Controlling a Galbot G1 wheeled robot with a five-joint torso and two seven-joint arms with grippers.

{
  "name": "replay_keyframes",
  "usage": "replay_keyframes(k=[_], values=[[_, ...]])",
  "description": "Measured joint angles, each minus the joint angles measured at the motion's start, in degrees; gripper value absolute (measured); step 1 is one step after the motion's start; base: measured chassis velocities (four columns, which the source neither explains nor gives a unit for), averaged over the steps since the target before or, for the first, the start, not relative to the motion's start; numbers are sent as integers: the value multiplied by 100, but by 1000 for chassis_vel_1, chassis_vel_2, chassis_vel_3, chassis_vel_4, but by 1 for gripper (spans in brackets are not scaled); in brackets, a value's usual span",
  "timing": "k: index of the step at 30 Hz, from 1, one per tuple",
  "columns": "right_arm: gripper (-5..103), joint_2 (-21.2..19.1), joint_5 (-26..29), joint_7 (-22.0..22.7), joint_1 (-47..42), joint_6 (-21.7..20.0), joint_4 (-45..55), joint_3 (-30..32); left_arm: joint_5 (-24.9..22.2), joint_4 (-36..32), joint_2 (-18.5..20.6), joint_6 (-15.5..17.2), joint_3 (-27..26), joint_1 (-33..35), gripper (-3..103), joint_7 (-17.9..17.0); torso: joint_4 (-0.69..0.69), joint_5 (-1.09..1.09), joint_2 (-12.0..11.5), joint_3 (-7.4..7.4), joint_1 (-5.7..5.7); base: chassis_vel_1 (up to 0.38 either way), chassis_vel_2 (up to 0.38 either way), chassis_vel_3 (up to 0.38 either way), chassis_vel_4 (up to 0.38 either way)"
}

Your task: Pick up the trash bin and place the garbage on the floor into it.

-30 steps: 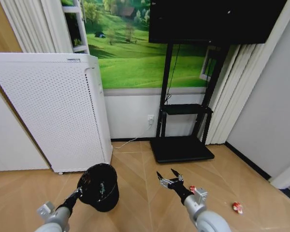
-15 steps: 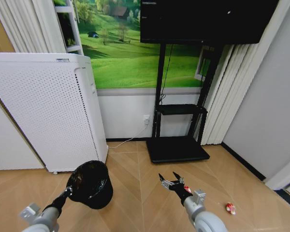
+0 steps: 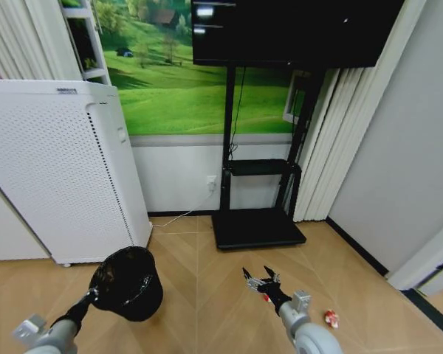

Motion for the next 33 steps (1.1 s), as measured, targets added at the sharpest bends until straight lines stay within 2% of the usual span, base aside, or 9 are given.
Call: replay_keyframes(k=[6,12,13,16,18,22,24,27,33], values=[[100,-16,2,6,206,7,-342,-89,3,104,-55,-19,-134,143,7,112,0,-1,1,0,0,-327,-317,314,308],[100,15,7,78,481,7,-683,-207,195,299,-70,-43,-196,236,7,240,0,3,0,1,0,-280,-304,297,260],[100,37,-43,90,570,12,-852,-275,329,407,-76,-46,-268,295,7,329,-3,4,0,0,0,-108,-162,195,96],[100,75,-120,89,644,-7,-1019,-332,538,534,-81,-60,-366,365,7,450,2,2,0,0,0,-31,-54,43,43],[100,257,-234,82,726,-93,-1252,-454,717,693,-89,-81,-541,476,7,604,1,-1,0,0,0,41,47,-28,-10],[100,502,-330,83,838,-153,-1495,-608,700,730,-113,-97,-637,592,7,688,1,1,0,0,0,78,84,-70,-61],[100,781,-448,135,997,-188,-1853,-852,717,718,-172,-97,-672,721,7,800,0,0,0,0,0,63,21,-52,-44],[100,976,-499,211,1197,-192,-2295,-1090,725,628,-234,-97,-728,850,7,910,0,2,0,0,0,21,9,-14,-15],[100,1179,-661,363,1689,-49,-3143,-1403,724,492,-260,-101,-840,993,7,1102,0,3,0,0,0,-19,-5,15,10]])
